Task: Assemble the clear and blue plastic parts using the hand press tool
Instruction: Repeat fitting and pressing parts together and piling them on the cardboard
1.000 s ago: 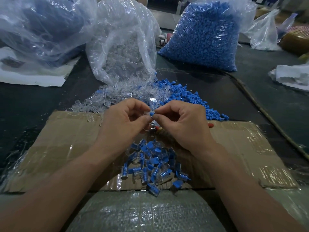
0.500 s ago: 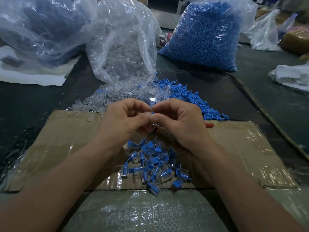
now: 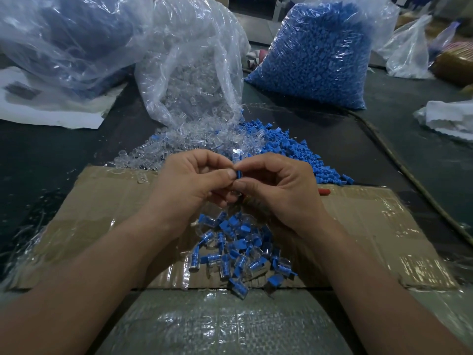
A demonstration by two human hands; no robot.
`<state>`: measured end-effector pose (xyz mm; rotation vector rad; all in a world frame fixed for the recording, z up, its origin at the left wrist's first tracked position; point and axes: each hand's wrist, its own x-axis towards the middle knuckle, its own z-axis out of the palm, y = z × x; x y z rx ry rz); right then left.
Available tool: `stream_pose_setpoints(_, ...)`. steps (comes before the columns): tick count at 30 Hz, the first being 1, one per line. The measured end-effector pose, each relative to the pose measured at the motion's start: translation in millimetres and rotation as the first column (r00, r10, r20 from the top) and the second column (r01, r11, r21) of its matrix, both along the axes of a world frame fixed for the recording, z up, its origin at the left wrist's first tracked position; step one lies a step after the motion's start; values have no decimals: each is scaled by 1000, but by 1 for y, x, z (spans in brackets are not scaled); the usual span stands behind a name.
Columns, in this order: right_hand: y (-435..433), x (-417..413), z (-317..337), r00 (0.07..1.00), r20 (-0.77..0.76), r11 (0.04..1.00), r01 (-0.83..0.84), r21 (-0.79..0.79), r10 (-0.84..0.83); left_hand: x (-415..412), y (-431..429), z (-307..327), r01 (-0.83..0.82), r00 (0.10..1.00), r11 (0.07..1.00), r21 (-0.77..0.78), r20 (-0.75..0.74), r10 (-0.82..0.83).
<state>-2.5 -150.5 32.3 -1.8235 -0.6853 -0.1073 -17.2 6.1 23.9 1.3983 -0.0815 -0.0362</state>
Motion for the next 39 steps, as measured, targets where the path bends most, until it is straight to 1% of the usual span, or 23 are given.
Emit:
stream_pose_setpoints(3, 0, 0, 2, 1000, -24, 1000, 6, 20, -6, 1, 1, -1, 12, 1000, 999, -46, -12, -13)
stream_pose_setpoints(8, -2, -1, 4, 999, -32, 999, 36, -1, -36, 1, 2, -4, 31, 1000, 999, -23, 5, -31)
stream_pose_setpoints(16, -3, -1, 5, 998, -64, 1000, 23, -4, -23, 0, 0, -3, 28, 1000, 999, -21, 0, -28)
stream_pose_setpoints(21, -3, -1, 4, 999, -42, 999, 19, -39, -21, -1, -1, 1, 19, 999, 1000, 11, -39, -19)
stream_pose_setpoints(25, -3, 0, 3, 1000, -24, 999, 18, -36, -19, 0, -2, 3, 31, 998, 1000, -4, -63, -31)
stream_pose_setpoints(30, -2, 0, 2, 999, 36, 998, 31, -50, -29, 0, -3, 3, 20, 998, 1000, 21, -55, -18)
stream_pose_setpoints(32, -2, -1, 2, 999, 14, 999, 33, -38, -32, -1, -3, 3, 11, 999, 1000, 24, -38, -10)
stream_pose_setpoints(35, -2, -2, 5, 999, -45, 999, 17, -32, -19, -1, -2, 4, 15, 999, 1000, -9, -33, -15)
stream_pose_setpoints(37, -3, -2, 7, 999, -42, 999, 23, -43, -25, -1, -2, 3, 29, 999, 999, -30, -35, -30)
stream_pose_setpoints(39, -3, -1, 7, 997, -69, 998, 44, -37, -46, -1, -2, 3, 34, 999, 999, -37, -33, -36)
